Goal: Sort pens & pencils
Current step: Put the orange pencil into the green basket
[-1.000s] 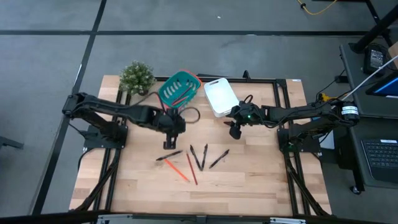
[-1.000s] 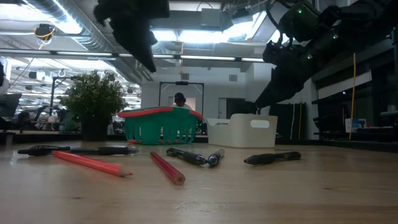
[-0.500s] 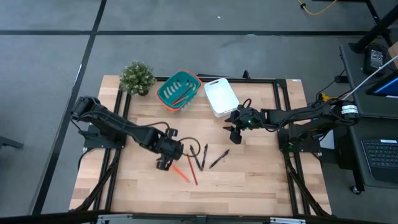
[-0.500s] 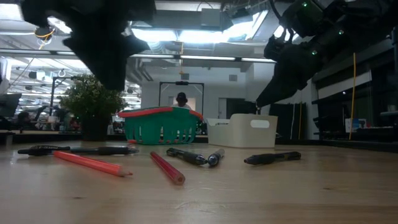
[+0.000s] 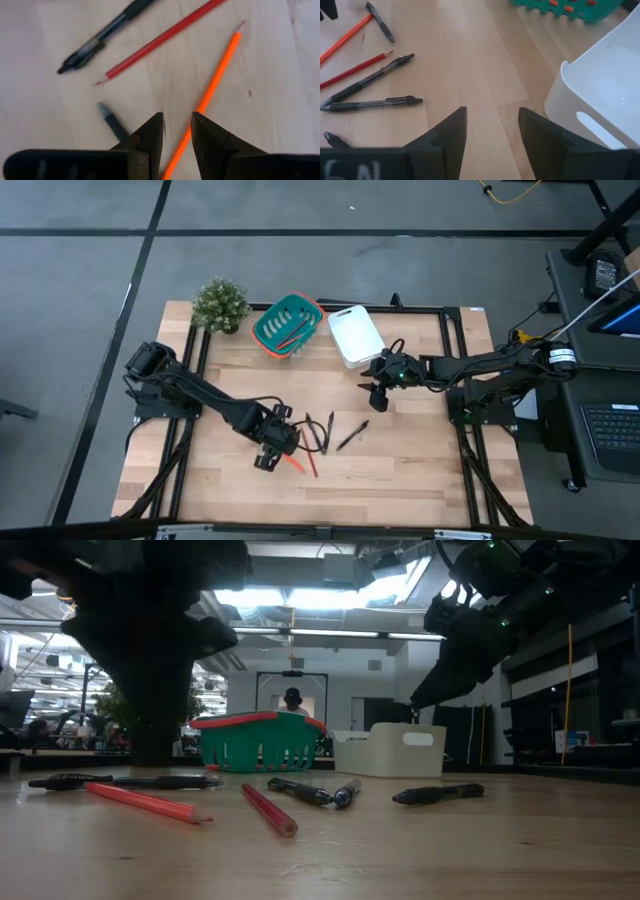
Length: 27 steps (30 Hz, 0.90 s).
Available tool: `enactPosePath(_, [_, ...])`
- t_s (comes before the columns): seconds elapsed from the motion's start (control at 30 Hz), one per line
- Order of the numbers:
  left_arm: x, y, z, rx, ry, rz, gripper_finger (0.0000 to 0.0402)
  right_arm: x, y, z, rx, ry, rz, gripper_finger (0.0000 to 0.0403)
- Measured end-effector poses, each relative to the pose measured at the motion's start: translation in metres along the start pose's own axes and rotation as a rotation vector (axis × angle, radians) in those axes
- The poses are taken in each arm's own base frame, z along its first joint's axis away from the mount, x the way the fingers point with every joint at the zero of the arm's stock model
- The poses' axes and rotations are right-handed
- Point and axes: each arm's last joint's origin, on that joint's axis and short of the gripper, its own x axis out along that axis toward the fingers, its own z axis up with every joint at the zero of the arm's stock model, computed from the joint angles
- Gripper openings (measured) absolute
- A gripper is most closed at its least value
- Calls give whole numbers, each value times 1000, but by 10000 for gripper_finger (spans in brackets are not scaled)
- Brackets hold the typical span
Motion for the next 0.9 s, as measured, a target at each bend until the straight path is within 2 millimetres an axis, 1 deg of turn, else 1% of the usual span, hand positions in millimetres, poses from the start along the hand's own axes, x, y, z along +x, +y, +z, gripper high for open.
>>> enactPosePath(0.2, [10, -12, 3, 5, -19, -38, 90, 0, 1, -1, 26, 6, 9, 180])
enactPosePath(0.4, [19, -21, 1, 26, 9, -39, 90, -1, 10, -3, 22, 18, 40, 180])
enactPosePath(0.53, [28, -23, -1, 33, 42, -34, 90, -2, 19, -5, 32, 22, 67, 180])
enactPosePath(0.83, [29, -24, -2, 38, 47, -28, 90, -4, 29, -6, 25, 16, 101, 180])
enactPosePath(0.9, [33, -24, -2, 39, 58, -26, 90, -4, 29, -6, 23, 14, 102, 180])
